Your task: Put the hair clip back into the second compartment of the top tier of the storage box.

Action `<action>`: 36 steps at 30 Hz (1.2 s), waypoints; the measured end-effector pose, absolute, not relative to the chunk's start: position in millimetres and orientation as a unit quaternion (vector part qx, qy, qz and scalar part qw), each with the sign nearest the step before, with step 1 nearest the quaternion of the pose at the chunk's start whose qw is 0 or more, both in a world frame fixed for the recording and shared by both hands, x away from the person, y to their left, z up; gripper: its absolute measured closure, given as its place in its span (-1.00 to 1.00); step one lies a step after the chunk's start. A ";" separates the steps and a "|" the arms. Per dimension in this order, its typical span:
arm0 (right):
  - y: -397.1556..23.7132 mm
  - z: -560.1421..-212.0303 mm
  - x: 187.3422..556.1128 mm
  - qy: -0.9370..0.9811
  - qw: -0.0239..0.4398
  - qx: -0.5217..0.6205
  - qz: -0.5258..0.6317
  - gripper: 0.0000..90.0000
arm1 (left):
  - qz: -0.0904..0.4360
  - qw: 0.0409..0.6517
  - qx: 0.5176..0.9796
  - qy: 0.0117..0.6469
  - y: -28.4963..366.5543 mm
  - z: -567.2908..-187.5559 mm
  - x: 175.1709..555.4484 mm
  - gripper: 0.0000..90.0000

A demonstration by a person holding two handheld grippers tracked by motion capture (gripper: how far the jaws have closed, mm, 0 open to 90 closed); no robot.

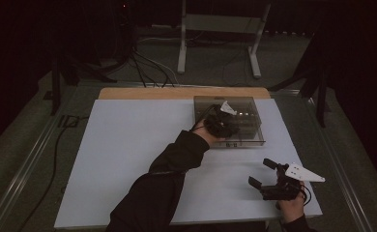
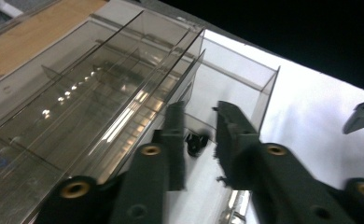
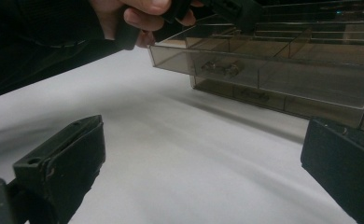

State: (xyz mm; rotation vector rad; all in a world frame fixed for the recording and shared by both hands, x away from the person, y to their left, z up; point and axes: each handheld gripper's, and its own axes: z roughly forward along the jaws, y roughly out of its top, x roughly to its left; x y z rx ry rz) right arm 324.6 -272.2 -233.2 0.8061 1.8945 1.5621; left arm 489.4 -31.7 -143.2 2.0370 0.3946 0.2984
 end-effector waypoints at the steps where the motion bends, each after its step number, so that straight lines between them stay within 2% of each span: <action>1: -272.2 -233.2 324.6 0.705 0.275 0.300 0.581 -1.00 | 0.123 0.499 0.842 0.163 -31.7 -143.2 489.4 0.54; 15: -271.7 -233.4 325.0 0.706 0.274 0.300 0.580 -1.00 | 0.121 0.519 0.831 0.162 -21.3 -131.4 482.4 0.06; 25: -271.8 -234.2 325.2 0.705 0.271 0.302 0.582 -1.00 | 0.125 0.530 0.824 0.159 -11.5 -123.6 473.5 -0.14; 36: -272.7 -234.7 326.0 0.705 0.268 0.302 0.583 -1.00 | 0.121 0.534 0.825 0.143 -9.4 -116.3 463.2 -0.46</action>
